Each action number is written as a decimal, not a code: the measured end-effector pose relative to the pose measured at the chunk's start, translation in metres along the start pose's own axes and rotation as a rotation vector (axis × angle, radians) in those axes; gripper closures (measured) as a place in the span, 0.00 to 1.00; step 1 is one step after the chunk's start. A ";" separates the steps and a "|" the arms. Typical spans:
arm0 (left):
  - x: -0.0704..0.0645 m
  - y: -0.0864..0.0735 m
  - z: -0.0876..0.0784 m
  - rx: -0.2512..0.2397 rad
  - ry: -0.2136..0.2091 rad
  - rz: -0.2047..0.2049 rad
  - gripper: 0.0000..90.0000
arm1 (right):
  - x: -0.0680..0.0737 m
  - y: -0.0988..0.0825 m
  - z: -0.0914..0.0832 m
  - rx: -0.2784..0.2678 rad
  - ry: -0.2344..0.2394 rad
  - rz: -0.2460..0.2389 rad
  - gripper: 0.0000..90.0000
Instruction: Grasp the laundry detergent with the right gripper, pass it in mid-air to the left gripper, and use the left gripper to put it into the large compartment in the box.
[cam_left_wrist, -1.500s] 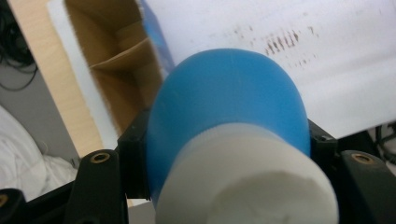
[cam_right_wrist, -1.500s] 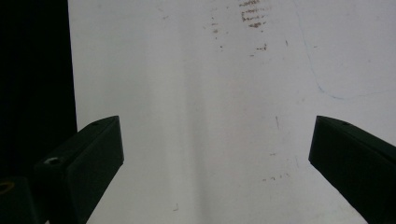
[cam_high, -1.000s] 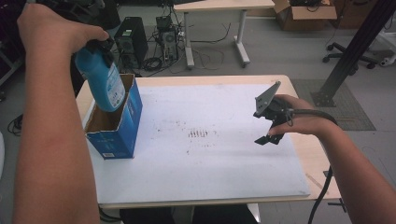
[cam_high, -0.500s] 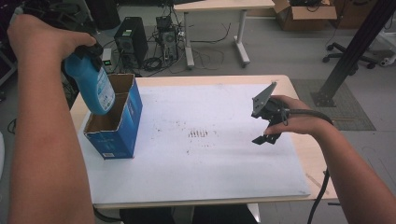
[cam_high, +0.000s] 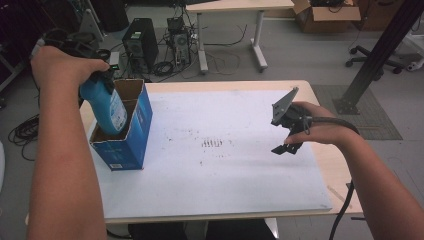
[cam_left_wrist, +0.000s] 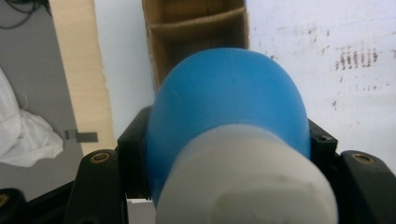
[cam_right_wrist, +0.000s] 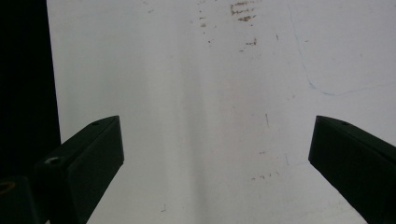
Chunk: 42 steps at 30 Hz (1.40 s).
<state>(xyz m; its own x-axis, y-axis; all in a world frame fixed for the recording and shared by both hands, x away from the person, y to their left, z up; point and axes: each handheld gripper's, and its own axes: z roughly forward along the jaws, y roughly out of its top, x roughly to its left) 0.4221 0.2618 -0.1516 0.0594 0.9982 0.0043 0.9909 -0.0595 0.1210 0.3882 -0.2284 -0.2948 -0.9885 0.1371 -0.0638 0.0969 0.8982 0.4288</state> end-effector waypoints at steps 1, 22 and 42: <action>0.001 0.000 0.003 0.004 0.001 0.002 0.42 | 0.001 0.000 0.000 0.001 -0.002 0.003 0.04; 0.003 -0.002 0.081 0.041 0.023 -0.022 0.42 | 0.004 0.001 0.010 -0.008 0.013 -0.003 0.04; 0.009 -0.006 0.133 0.084 -0.003 -0.019 0.42 | 0.003 -0.001 0.016 0.005 0.020 0.001 0.04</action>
<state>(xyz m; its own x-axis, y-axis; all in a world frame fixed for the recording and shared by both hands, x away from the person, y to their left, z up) 0.4331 0.2708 -0.2841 0.0404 0.9992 -0.0007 0.9985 -0.0403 0.0370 0.3869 -0.2217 -0.3099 -0.9905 0.1299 -0.0451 0.0987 0.9003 0.4240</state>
